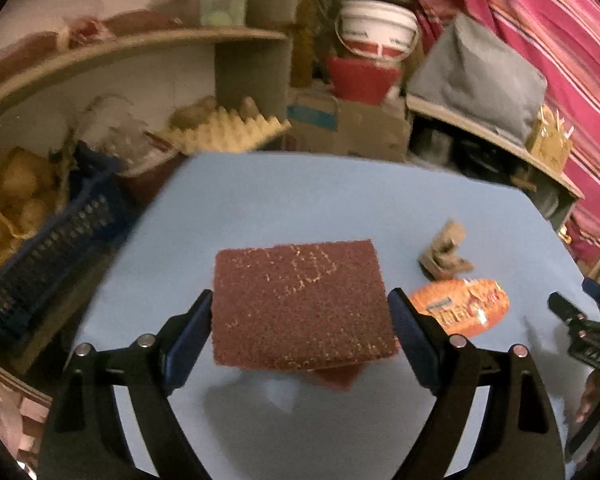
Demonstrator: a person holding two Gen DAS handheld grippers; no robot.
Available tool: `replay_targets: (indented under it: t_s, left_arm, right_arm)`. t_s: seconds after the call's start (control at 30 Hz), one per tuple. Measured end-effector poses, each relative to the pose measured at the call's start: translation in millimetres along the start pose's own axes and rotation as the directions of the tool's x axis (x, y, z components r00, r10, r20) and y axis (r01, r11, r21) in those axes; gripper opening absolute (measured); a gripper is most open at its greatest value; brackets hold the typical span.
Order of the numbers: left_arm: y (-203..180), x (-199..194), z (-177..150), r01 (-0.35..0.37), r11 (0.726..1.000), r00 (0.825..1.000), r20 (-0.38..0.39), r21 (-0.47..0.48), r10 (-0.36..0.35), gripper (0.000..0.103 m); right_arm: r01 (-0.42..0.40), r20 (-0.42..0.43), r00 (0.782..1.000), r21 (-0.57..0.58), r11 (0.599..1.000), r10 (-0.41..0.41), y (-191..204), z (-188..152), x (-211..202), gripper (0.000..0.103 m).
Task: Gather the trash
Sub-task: 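Grasp the crumpled brown paper with the right gripper and lift it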
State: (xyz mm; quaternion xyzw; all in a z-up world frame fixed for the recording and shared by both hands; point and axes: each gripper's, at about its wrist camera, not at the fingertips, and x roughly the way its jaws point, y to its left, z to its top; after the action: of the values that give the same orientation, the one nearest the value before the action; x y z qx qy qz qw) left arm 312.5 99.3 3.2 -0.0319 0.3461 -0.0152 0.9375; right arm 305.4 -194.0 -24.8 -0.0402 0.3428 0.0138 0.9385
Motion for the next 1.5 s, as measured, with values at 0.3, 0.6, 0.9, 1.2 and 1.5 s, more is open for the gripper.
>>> replay_targets:
  t_s: [0.3,0.6,0.9,1.2,1.5]
  left_arm:
    - [40,-17,18,-0.046,0.999,0.992,0.115,0.014,0.045,0.085]
    - [68,-24,31,-0.034,0.998,0.984,0.173,-0.061,0.044,0.085]
    - [67,-21,31,-0.035,0.998,0.984,0.176,-0.051,0.044,0.085]
    - [60,-18,32,-0.027,0.998,0.986,0.162,-0.051,0.035,0.085]
    - [24,-27,30,0.017,0.999,0.987,0.162,-0.036,-0.011,0.085]
  right_arm:
    - [-0.036,0.007,0.999,-0.03,0.999,0.036,90,31,32,0.099]
    - [0.035,-0.107,0.993,-0.053,0.998,-0.041,127,44,81,0.084]
    - [-0.043,-0.189,0.981,-0.019,0.999,0.039,122,39,94,0.042]
    - [-0.06,-0.094,0.994,-0.002,0.998,0.059,90,50,53,0.042]
    - [0.013,-0.042,0.999,-0.025,1.0,-0.014,11,36,9,0.042]
